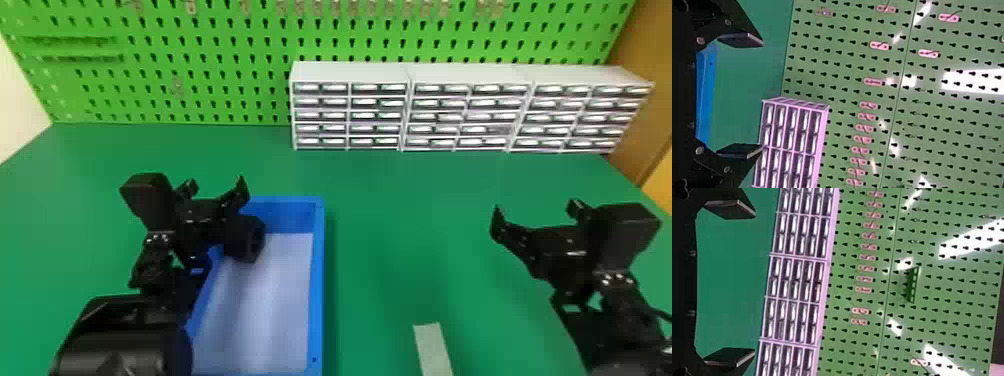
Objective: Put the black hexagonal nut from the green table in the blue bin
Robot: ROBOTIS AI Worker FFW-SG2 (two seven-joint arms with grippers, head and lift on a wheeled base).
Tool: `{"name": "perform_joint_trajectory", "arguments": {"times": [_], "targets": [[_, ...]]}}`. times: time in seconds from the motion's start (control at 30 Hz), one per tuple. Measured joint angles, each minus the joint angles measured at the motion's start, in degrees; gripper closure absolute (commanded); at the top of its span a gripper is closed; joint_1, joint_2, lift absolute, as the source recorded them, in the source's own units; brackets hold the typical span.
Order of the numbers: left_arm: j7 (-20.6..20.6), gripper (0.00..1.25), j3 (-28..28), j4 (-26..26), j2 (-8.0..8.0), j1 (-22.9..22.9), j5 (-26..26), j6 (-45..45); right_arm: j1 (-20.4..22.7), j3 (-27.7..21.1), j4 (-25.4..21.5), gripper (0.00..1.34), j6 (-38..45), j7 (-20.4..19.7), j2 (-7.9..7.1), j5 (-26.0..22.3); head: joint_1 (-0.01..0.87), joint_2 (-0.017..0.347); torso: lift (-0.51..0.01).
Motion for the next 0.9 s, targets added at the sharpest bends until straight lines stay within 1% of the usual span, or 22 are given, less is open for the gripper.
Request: {"name": "perform_joint_trajectory", "arguments": {"times": [0.4,0.9], "targets": [[0.00,0.32,-0.24,0.00,0.00,-0.08,0.17,-0.03,-0.46,0.84,0.23,0.08,0.00,0.00,-0.44,0.01,0.686,0.051,-0.097],[0.00,0.32,-0.39,0.00,0.00,-0.09,0.26,-0.03,-0.61,1.04,0.49,0.08,0.08,0.00,-0.54,0.12,0.686,0.051,-0.097]]}}
